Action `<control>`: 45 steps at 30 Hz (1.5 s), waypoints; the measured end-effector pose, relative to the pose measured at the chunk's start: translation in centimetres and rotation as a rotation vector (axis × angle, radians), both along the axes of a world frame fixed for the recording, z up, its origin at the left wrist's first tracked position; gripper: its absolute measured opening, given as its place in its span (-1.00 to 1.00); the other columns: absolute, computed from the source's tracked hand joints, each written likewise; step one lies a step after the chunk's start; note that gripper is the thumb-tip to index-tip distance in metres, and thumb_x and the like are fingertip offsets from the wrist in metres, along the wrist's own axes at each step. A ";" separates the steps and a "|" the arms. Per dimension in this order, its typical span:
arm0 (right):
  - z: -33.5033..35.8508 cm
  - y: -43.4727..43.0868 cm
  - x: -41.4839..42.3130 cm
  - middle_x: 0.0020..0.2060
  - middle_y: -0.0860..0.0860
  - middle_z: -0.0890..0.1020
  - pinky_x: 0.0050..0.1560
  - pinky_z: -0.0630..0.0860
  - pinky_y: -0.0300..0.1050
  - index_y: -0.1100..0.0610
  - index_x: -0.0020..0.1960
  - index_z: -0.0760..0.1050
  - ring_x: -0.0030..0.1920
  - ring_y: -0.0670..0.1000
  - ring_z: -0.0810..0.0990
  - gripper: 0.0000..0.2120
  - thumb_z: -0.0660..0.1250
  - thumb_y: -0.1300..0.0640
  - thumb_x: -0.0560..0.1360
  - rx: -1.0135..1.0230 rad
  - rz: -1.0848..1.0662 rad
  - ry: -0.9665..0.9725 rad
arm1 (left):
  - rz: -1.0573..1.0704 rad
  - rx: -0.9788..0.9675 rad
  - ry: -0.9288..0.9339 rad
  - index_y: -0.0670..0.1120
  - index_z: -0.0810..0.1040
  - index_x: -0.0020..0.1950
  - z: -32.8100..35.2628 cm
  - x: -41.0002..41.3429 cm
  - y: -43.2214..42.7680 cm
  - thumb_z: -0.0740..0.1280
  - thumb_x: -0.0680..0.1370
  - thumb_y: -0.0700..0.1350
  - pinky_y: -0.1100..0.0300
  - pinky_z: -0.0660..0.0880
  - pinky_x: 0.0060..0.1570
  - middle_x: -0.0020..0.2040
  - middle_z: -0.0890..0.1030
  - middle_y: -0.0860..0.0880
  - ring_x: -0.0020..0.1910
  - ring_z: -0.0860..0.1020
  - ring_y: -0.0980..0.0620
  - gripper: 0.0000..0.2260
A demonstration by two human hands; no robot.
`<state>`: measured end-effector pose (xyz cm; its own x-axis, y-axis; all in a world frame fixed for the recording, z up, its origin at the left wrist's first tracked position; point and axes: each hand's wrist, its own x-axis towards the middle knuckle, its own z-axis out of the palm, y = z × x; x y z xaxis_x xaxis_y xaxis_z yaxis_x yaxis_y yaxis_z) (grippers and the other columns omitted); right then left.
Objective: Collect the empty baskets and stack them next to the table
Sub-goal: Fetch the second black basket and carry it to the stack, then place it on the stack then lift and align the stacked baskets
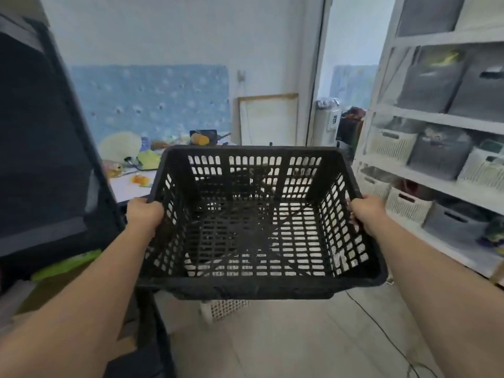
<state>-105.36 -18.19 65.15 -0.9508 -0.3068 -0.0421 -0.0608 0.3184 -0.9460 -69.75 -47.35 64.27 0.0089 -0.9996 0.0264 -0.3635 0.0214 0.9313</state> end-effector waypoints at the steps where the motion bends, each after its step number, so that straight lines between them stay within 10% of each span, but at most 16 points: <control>1: 0.2 -2.3 -1.7 -0.44 0.12 0.48 -0.62 0.41 -0.27 0.14 -0.28 0.48 -0.51 0.05 0.41 -0.80 0.20 0.35 0.46 0.003 0.007 0.001 | 0.035 -0.009 -0.016 -0.25 0.49 -0.23 0.0 -1.4 -1.5 0.23 0.41 -0.26 0.20 0.36 -0.48 -0.44 0.45 -0.16 -0.48 0.42 -0.12 -0.92; 23: 3.1 -48.8 -28.1 -0.45 0.17 0.50 -0.58 0.49 -0.20 0.23 -0.27 0.47 -0.53 0.08 0.47 -0.82 0.24 0.46 0.39 0.131 0.561 0.008 | 0.444 0.016 -0.008 -0.32 0.50 -0.29 1.6 -17.0 -30.2 0.29 0.37 -0.36 0.00 0.47 -0.34 -0.40 0.49 -0.26 -0.44 0.47 -0.18 -0.96; 45: -1.0 -58.0 -30.1 -0.49 0.20 0.48 -0.49 0.44 -0.11 0.35 -0.28 0.47 -0.51 0.13 0.46 -0.89 0.27 0.46 0.41 0.248 0.623 0.008 | 0.327 0.101 -0.114 -0.24 0.51 -0.32 -0.8 -16.6 -37.1 0.32 0.49 -0.30 -0.05 0.58 -0.25 -0.34 0.52 -0.21 -0.42 0.51 -0.16 -0.82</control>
